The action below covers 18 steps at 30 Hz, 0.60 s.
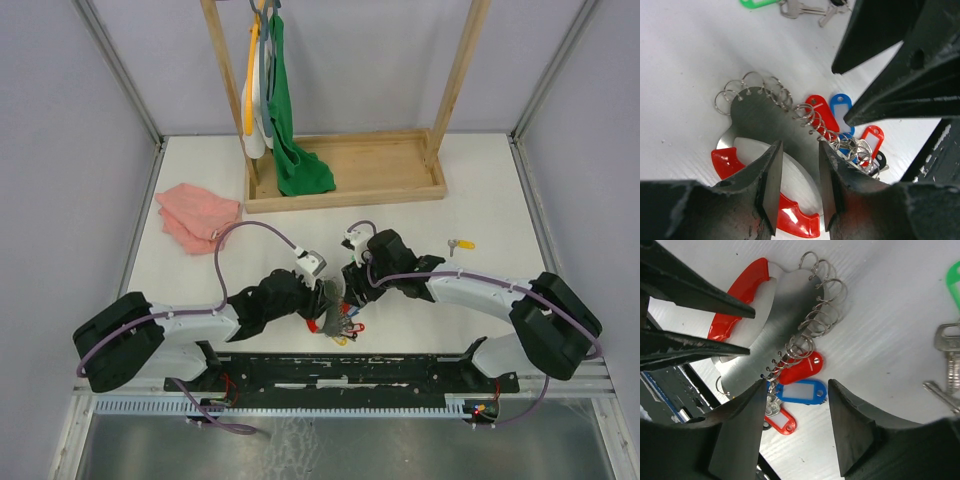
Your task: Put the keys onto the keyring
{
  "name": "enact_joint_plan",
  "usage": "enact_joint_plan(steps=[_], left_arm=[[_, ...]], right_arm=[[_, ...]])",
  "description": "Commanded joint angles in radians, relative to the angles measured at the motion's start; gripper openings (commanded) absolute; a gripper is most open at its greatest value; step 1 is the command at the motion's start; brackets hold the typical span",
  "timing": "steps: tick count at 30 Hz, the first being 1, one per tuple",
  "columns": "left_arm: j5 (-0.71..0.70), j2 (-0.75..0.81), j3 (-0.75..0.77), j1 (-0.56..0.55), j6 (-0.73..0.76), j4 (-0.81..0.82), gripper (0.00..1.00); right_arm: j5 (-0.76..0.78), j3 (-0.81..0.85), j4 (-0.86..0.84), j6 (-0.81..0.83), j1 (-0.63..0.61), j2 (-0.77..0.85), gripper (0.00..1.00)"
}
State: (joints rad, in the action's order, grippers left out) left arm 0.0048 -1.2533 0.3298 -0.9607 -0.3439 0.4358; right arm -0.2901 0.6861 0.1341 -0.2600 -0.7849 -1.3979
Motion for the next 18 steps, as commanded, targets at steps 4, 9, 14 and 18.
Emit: enact_joint_plan(steps=[4,9,14,18], left_arm=[[0.025,-0.047,-0.019,0.053,-0.147,0.103,0.39],[0.032,-0.077,-0.027,0.065,-0.159,0.125,0.39],[0.036,-0.133,-0.039,0.073,-0.173,0.173,0.38],[0.038,-0.181,-0.054,0.089,-0.19,0.233,0.37]], right_arm=[[-0.009,0.068,-0.038,-0.161,-0.043,-0.09,0.59],[-0.028,0.073,-0.082,-0.211,-0.054,-0.152,0.55],[-0.057,0.088,-0.128,-0.232,-0.067,-0.191,0.48],[-0.067,0.09,-0.164,-0.239,-0.071,-0.191,0.41]])
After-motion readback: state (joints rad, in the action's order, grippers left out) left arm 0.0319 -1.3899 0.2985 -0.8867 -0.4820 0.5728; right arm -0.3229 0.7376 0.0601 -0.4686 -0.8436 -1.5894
